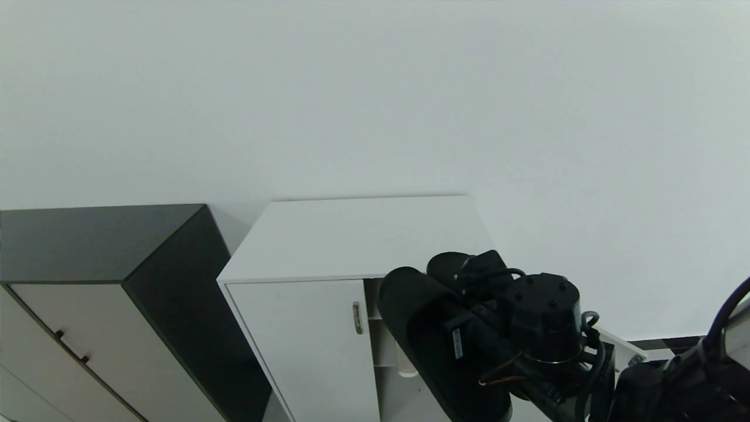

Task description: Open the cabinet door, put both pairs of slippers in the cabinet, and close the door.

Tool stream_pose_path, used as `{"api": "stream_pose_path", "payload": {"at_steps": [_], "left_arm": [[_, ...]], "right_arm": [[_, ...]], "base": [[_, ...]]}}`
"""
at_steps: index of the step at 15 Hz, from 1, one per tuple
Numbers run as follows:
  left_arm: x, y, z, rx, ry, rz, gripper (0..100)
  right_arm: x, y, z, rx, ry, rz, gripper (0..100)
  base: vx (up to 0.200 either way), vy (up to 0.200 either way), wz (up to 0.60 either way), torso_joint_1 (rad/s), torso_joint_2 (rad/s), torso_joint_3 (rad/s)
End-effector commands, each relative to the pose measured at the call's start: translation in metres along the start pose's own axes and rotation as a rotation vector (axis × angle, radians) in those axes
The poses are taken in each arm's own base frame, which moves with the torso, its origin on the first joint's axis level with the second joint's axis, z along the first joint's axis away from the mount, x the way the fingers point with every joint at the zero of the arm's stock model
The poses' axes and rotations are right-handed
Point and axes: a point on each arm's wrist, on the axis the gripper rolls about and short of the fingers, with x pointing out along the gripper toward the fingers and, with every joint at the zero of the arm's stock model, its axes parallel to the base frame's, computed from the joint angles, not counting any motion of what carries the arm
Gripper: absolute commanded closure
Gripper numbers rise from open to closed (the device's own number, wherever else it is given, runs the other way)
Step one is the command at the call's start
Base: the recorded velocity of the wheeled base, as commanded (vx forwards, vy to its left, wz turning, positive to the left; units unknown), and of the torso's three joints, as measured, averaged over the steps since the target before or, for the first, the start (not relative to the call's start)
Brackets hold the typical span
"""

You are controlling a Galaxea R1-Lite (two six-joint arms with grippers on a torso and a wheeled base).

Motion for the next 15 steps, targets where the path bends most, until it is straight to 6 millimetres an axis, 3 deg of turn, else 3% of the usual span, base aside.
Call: {"api": "stream_pose_path", "payload": {"at_steps": [1, 6, 15], "left_arm": [[0.000, 0.000, 0.000, 0.000, -0.001, 0.002, 100], [0.000, 0.000, 0.000, 0.000, -0.001, 0.000, 100], [0.000, 0.000, 0.000, -0.002, -0.001, 0.002, 100]], "right_arm": [[-0.002, -0.001, -0.005, -0.005, 0.004, 0.005, 100], [-0.030, -0.004, -0.011, -0.007, -0.002, 0.206, 100], [-0.039, -0.002, -0.031, -0.083, 0.068, 0.237, 100]], "base": [[0.000, 0.000, 0.00, 0.000, 0.00, 0.000], [0.000, 0.000, 0.00, 0.000, 0.00, 0.000], [0.000, 0.000, 0.00, -0.025, 0.06, 0.032]]}}
